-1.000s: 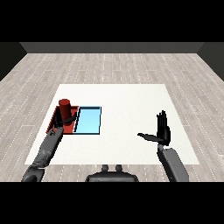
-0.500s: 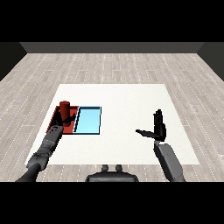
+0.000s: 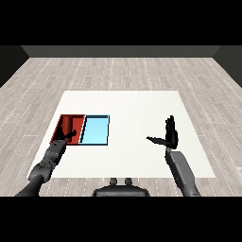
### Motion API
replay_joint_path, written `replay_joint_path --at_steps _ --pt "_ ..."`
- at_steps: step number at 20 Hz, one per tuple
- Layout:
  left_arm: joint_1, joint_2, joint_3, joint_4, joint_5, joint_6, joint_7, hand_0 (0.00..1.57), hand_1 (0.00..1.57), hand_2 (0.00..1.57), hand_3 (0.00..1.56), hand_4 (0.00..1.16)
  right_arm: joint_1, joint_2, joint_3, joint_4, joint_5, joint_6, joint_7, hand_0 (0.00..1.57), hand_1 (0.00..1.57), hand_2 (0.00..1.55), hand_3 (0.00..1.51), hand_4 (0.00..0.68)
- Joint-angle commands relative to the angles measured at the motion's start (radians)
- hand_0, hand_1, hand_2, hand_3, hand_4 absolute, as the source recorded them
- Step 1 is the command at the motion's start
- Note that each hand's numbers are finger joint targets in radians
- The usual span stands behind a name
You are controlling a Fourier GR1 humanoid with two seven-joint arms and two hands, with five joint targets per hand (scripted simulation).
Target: Pick the red can and put it in the red box
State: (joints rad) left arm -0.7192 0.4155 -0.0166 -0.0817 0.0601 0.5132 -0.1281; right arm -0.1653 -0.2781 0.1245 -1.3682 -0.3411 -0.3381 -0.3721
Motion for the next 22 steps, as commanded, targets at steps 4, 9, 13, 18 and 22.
replay_joint_path --at_steps 4,9,13,18,22 --pt "-0.007 0.043 -0.003 0.068 -0.012 -0.144 0.074 0.00 0.00 0.00 0.00 0.00 -0.017 0.013 -0.006 0.022 0.005 0.013 -0.016 0.00 0.00 0.00 0.00 0.000" --pt "-0.024 0.104 -0.013 0.059 -0.026 -0.208 0.085 0.00 0.00 0.00 0.00 0.00 0.023 0.023 -0.020 -0.006 -0.018 0.040 -0.038 0.00 0.00 0.00 0.00 0.000" --pt "-0.023 0.032 0.061 -0.039 0.044 -0.065 -0.069 0.00 0.00 0.00 0.00 0.00 0.015 0.033 -0.023 0.001 -0.022 0.057 -0.050 0.00 0.00 0.00 0.00 0.000" --pt "-0.004 0.059 0.121 -0.143 0.100 -0.186 -0.279 1.40 1.40 1.29 0.00 0.00 0.043 0.004 -0.028 -0.068 -0.035 0.097 -0.043 0.00 0.00 0.00 0.00 0.000" --pt "0.043 0.027 0.143 -0.279 0.148 -0.312 -0.383 1.11 1.11 1.17 0.00 0.00 0.042 0.011 -0.012 -0.059 -0.022 0.116 -0.055 0.00 0.00 0.00 0.00 0.000"
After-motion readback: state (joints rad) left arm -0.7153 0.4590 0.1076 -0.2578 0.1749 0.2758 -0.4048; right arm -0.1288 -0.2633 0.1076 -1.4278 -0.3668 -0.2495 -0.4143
